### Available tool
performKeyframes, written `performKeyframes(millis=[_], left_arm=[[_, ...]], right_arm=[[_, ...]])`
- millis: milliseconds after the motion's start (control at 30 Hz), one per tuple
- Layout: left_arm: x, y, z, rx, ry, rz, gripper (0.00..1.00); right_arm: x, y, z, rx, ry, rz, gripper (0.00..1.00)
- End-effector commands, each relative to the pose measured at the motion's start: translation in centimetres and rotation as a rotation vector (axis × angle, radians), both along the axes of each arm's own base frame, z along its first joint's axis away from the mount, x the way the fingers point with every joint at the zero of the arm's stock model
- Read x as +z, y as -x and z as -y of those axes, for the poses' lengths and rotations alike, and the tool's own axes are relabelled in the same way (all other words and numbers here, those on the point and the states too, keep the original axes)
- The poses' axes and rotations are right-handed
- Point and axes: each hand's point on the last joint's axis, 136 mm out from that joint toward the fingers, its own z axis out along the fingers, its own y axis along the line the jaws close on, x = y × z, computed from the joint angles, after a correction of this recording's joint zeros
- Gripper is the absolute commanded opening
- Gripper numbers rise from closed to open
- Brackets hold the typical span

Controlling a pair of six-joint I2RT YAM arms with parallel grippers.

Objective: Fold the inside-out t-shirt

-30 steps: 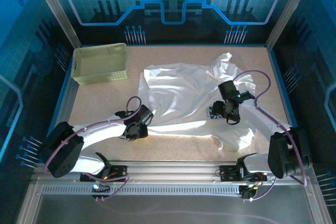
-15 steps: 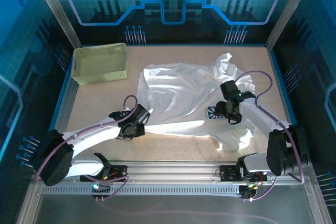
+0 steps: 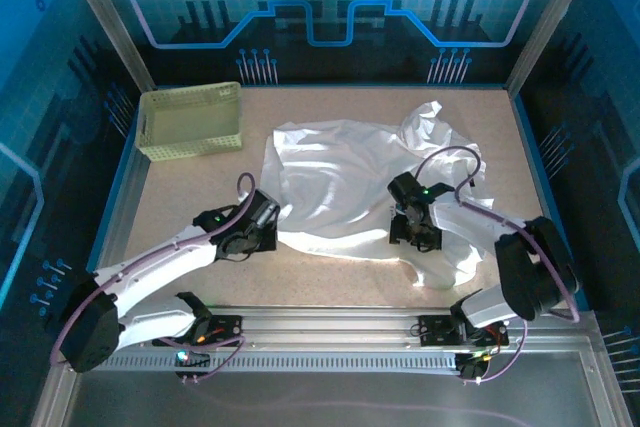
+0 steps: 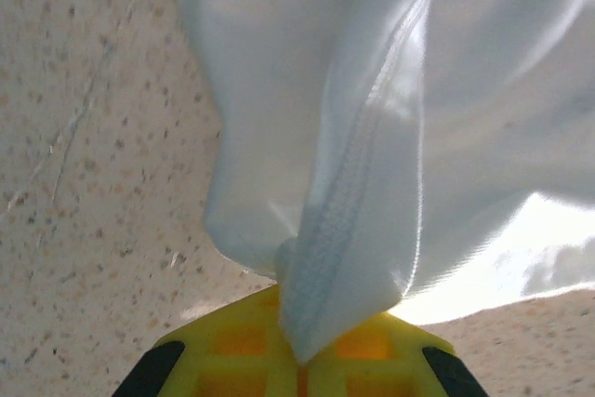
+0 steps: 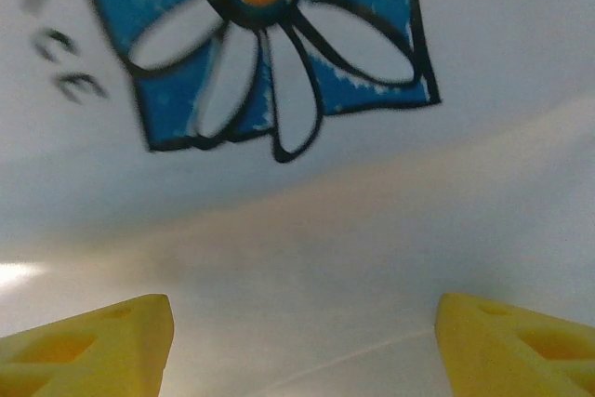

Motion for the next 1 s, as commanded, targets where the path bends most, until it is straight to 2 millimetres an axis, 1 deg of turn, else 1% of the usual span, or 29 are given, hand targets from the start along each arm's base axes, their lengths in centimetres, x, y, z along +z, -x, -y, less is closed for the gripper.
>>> performKeyframes(millis=[0, 100, 133, 200, 300, 367, 400, 467, 533, 600, 633, 667, 733, 800, 833, 900, 967], left_arm=[[1.9, -2.3, 0.9, -0.021, 0.037, 0.054, 0.05], [2.5, -4.7, 0.9, 0.014, 0.056, 0.077, 0.08], [2.5, -5.7, 0.8, 0.028, 0.065, 0.074, 0.09], [2.3, -7.7, 0.3, 0.062, 0.064, 0.061, 0.10], [1.6, -10.9, -0.4, 0.111, 0.050, 0.028, 0.11], [0.8, -13.0, -0.9, 0.136, 0.046, -0.006, 0.11], [0.2, -13.9, -1.3, 0.152, 0.030, -0.024, 0.10], [-0.8, -15.5, -2.3, 0.192, 0.011, -0.054, 0.09], [-1.8, -16.3, -3.4, 0.234, 0.003, -0.087, 0.08], [-2.3, -16.8, -4.2, 0.264, 0.008, -0.102, 0.08], [-2.5, -17.1, -4.6, 0.276, 0.009, -0.103, 0.08], [-2.6, -17.2, -4.9, 0.284, 0.010, -0.103, 0.08], [-2.7, -17.4, -5.1, 0.288, 0.016, -0.099, 0.08], [-2.7, -17.7, -5.2, 0.286, 0.023, -0.095, 0.08], [-2.7, -17.8, -5.2, 0.288, 0.021, -0.095, 0.08], [-2.6, -17.9, -5.2, 0.288, 0.023, -0.092, 0.08], [-2.5, -18.1, -5.5, 0.293, 0.019, -0.091, 0.08]], right_arm=[[-1.0, -0.6, -0.2, -0.032, 0.014, -0.022, 0.75], [-1.6, -2.4, -0.6, -0.031, 0.014, -0.023, 0.75], [-1.4, -3.8, -1.0, -0.032, 0.000, -0.007, 0.74], [-1.3, -5.9, -1.1, -0.036, -0.006, 0.010, 0.74], [-0.9, -10.1, -1.0, -0.032, -0.011, 0.043, 0.74], [-0.7, -13.4, -0.9, -0.018, -0.023, 0.064, 0.74], [-0.8, -14.6, -0.9, -0.008, -0.029, 0.063, 0.73], [0.3, -16.4, -0.5, 0.004, -0.026, 0.069, 0.73], [2.5, -16.8, -0.2, 0.033, -0.014, 0.102, 0.74], [5.0, -15.8, 0.4, 0.050, 0.018, 0.146, 0.75], [6.2, -14.8, 0.7, 0.056, 0.020, 0.164, 0.75], [7.1, -13.5, 0.8, 0.059, 0.015, 0.175, 0.75], [7.9, -10.6, 1.2, 0.055, 0.007, 0.183, 0.75], [8.0, -7.6, 1.8, 0.029, 0.001, 0.177, 0.75], [7.7, -6.1, 2.0, 0.013, -0.012, 0.173, 0.75], [6.8, -3.4, 2.5, -0.033, -0.031, 0.151, 0.74], [5.3, -1.1, 3.0, -0.081, -0.045, 0.124, 0.72]])
